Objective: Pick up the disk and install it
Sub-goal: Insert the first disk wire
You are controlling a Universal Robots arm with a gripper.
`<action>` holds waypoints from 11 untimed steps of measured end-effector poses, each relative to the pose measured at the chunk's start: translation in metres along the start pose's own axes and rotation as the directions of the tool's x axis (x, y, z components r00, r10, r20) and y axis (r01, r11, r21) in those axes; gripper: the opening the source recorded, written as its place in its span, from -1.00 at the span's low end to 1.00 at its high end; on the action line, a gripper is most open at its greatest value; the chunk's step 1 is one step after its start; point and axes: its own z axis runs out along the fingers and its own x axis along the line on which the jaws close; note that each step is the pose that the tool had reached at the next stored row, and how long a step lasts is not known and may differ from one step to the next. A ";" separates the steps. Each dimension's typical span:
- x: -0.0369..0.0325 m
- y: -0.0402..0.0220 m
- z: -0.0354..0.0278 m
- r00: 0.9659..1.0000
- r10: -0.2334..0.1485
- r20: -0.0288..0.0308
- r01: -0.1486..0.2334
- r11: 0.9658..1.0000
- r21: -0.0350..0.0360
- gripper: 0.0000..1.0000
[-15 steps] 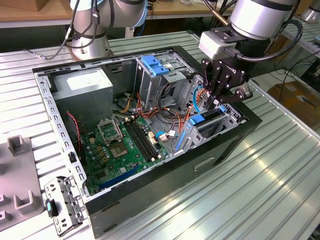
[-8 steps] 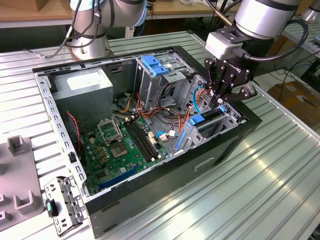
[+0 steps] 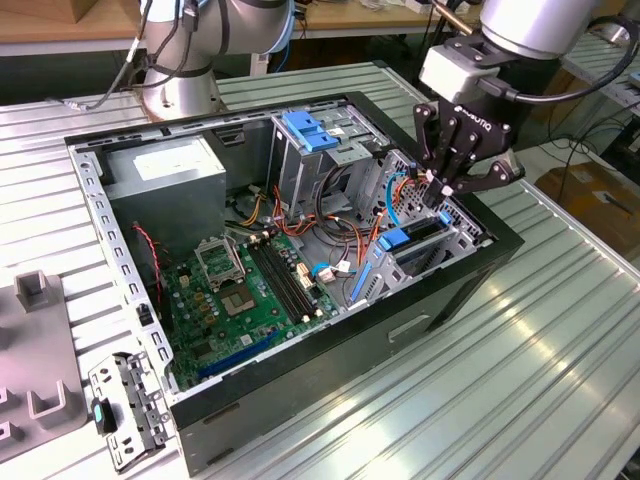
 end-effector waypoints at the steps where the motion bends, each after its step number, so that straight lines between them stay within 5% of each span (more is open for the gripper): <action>1: 0.0000 -0.0002 -0.0023 1.000 -0.001 0.000 0.001 1.000 -0.001 -0.79; 11: -0.0036 -0.0343 -0.0019 1.000 -0.004 0.000 0.004 1.000 -0.008 -0.79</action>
